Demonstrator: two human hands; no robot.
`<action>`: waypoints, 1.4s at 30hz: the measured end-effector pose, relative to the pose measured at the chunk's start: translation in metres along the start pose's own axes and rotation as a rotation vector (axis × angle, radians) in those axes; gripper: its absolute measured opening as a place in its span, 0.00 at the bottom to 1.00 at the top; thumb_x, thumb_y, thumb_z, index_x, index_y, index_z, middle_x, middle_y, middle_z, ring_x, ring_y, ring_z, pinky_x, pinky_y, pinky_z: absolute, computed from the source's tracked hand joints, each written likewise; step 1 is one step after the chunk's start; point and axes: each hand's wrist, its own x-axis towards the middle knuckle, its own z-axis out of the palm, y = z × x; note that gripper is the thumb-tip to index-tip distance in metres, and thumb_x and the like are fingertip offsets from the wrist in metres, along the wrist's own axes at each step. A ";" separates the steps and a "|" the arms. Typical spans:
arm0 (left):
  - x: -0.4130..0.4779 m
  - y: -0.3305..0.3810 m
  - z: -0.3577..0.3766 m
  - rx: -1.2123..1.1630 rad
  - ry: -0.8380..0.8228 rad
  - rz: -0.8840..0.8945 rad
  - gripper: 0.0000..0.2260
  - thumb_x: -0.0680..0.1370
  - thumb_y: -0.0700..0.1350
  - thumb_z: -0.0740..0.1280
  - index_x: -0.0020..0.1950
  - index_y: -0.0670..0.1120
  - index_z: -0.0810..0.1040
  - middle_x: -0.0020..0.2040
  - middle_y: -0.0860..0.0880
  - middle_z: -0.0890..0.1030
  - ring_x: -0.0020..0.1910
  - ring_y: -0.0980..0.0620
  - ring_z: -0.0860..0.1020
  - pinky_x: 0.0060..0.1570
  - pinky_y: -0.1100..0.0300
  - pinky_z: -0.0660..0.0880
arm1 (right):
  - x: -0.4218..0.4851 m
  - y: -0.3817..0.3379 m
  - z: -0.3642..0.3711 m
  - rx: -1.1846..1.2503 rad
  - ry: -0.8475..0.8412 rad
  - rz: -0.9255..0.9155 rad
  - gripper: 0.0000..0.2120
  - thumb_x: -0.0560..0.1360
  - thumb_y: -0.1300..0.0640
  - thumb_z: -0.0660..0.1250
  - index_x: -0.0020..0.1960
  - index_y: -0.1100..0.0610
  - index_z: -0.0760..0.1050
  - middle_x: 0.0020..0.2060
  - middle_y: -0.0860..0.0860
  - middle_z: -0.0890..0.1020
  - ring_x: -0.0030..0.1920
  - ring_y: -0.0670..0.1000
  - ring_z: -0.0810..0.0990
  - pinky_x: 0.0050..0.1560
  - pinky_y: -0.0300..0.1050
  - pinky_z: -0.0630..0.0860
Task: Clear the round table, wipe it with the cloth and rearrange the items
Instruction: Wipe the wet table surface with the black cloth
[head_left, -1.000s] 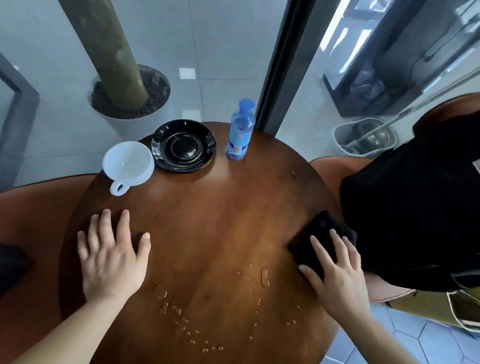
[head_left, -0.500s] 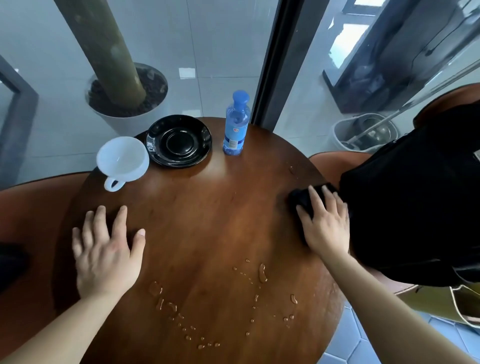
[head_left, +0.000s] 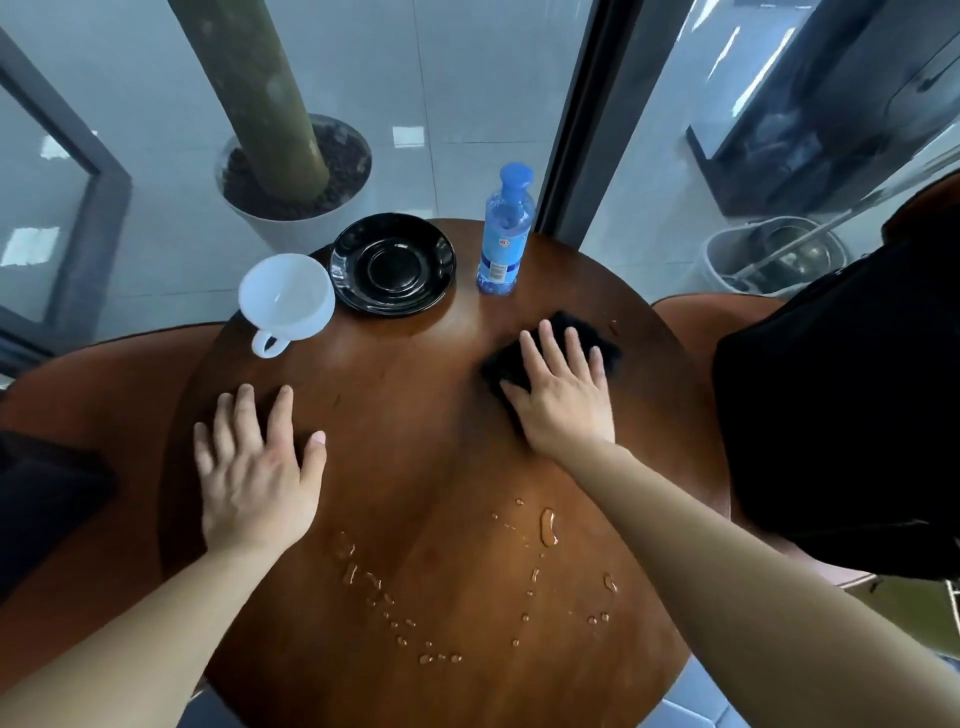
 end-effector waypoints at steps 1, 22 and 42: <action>0.001 0.000 0.000 0.004 0.002 0.002 0.30 0.79 0.60 0.52 0.77 0.45 0.65 0.77 0.35 0.63 0.77 0.34 0.59 0.74 0.32 0.55 | 0.003 -0.021 0.002 0.003 0.004 -0.059 0.32 0.82 0.36 0.49 0.82 0.48 0.49 0.82 0.48 0.48 0.81 0.56 0.42 0.79 0.58 0.39; 0.002 -0.002 0.001 -0.072 -0.068 0.050 0.27 0.82 0.54 0.60 0.77 0.43 0.62 0.77 0.31 0.59 0.78 0.31 0.55 0.74 0.30 0.50 | -0.234 0.026 0.054 0.010 0.005 0.254 0.32 0.78 0.38 0.50 0.81 0.47 0.57 0.81 0.47 0.55 0.81 0.55 0.50 0.79 0.58 0.48; -0.027 -0.058 -0.018 0.060 -0.146 0.437 0.29 0.82 0.60 0.47 0.81 0.48 0.58 0.81 0.40 0.59 0.80 0.38 0.56 0.79 0.39 0.51 | -0.248 0.007 0.072 -0.136 0.088 0.020 0.31 0.80 0.37 0.50 0.79 0.48 0.62 0.80 0.48 0.61 0.81 0.56 0.55 0.78 0.60 0.53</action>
